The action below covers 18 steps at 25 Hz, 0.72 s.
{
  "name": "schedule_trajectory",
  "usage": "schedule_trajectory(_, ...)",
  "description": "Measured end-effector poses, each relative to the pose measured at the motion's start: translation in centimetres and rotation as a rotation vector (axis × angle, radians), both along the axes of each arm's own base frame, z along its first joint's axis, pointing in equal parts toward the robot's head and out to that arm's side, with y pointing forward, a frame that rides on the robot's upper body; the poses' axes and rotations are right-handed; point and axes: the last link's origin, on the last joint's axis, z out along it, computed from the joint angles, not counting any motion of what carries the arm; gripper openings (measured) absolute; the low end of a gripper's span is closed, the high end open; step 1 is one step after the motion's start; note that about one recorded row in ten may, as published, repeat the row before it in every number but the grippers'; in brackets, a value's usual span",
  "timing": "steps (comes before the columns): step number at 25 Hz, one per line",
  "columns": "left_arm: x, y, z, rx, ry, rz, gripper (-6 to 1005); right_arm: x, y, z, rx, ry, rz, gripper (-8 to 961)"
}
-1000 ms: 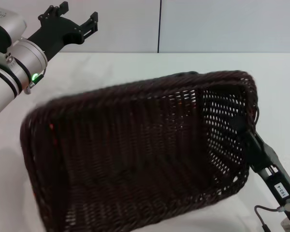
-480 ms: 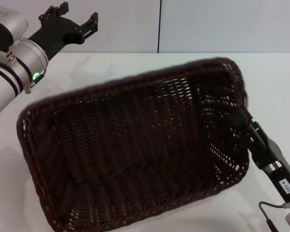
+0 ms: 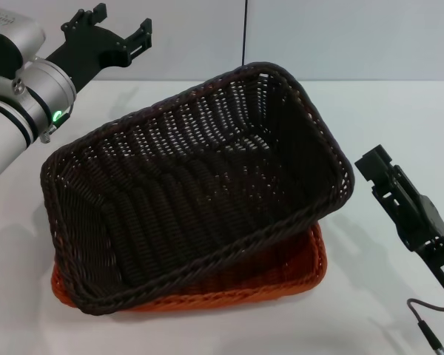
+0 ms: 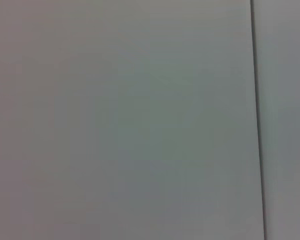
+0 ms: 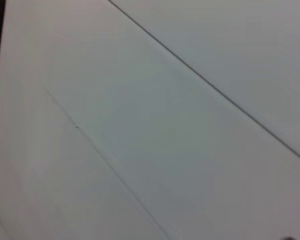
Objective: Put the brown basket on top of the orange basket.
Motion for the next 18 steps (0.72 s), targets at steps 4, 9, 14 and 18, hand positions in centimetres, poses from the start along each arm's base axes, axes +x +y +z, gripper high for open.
schedule_trajectory(4,0.1,0.1,0.1,0.007,0.004,-0.001,844,-0.3,0.2,0.6,0.009,-0.009,0.063,636)
schedule_trajectory(9,0.0,0.2,0.4,0.022,-0.009,0.005,844,-0.5,0.4,2.3,0.093,-0.057,0.191,635)
schedule_trajectory(14,-0.4,-0.1,1.3,0.055,-0.049,-0.004,844,0.3,1.2,5.6,0.262,-0.122,0.26,635)
schedule_trajectory(18,-1.0,-0.7,2.0,0.085,-0.09,-0.01,844,1.5,2.9,8.8,0.432,-0.216,0.219,635)
